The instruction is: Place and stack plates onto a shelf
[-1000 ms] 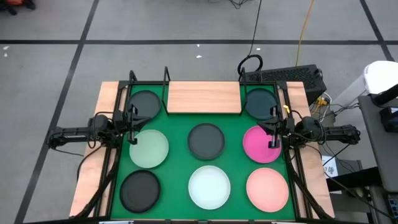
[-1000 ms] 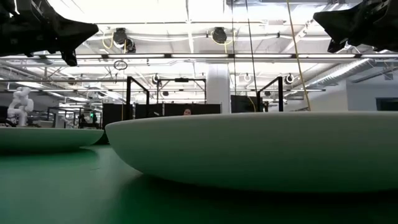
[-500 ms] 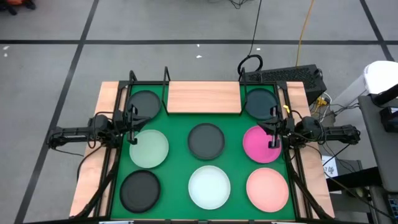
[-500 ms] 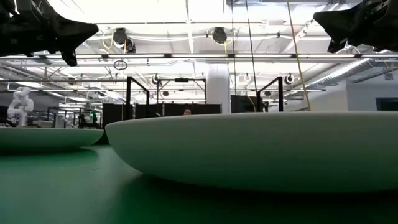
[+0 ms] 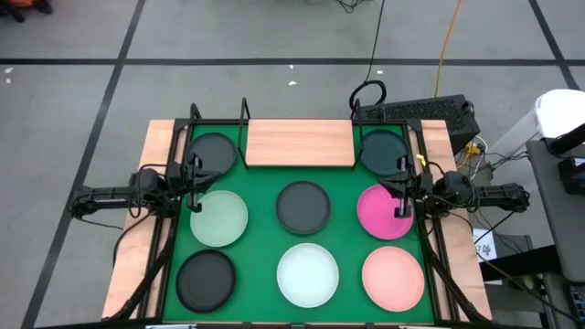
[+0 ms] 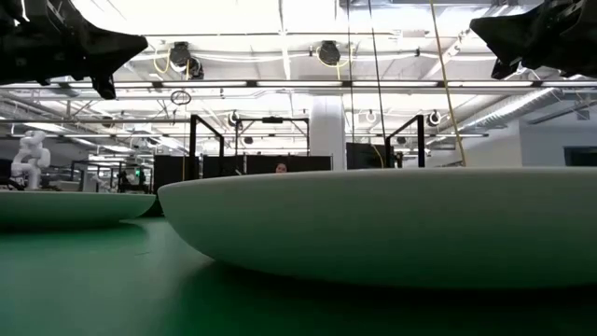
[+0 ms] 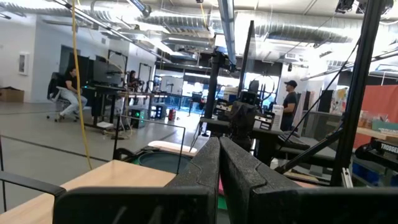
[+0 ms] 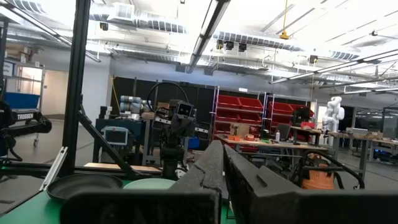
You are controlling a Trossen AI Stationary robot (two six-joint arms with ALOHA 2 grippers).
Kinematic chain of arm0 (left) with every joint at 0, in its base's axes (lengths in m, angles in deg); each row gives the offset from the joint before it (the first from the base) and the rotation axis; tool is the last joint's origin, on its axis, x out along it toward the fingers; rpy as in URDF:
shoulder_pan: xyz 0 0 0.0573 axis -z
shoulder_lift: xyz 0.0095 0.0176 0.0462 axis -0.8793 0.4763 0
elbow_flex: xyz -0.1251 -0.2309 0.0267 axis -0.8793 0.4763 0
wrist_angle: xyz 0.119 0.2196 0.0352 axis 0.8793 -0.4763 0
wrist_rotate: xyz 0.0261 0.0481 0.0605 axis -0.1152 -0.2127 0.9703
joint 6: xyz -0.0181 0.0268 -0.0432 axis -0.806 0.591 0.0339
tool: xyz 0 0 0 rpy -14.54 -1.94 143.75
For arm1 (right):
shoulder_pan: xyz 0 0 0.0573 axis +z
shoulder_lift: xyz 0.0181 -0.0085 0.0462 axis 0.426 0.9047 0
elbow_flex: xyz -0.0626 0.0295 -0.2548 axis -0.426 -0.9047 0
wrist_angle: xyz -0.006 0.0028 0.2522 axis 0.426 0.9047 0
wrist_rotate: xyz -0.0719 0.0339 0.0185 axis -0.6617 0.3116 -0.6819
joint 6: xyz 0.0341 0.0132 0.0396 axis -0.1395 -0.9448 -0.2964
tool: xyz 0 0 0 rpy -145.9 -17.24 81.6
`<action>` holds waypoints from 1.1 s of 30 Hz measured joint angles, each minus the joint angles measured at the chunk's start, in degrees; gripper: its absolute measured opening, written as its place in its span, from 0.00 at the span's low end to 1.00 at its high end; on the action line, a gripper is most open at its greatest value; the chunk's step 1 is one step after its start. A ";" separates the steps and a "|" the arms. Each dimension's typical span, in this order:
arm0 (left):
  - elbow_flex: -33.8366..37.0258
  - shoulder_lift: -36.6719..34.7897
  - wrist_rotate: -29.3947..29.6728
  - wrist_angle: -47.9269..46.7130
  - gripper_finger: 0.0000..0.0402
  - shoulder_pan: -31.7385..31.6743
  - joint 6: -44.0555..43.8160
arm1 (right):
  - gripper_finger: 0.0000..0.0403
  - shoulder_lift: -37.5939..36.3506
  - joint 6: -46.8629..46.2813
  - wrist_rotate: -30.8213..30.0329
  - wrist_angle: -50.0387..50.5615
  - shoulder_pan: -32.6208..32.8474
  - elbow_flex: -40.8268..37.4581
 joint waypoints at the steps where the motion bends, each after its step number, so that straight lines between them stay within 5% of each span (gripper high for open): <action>1: 0.00 0.00 -0.01 0.00 0.04 0.01 0.00 | 0.00 0.01 0.00 0.00 0.00 0.01 0.00; 15: 0.00 0.02 0.00 0.01 0.04 0.01 0.01 | 0.00 0.01 -0.15 -0.34 -3.06 0.01 -0.01; 23: 0.00 0.01 0.00 0.01 0.04 0.01 -0.01 | 0.00 0.05 -2.54 -12.47 -5.82 -0.01 -0.02; 33: 0.00 0.02 -0.02 -0.01 0.04 0.00 0.01 | 0.00 6.27 -1.95 -13.75 -6.26 -0.01 1.58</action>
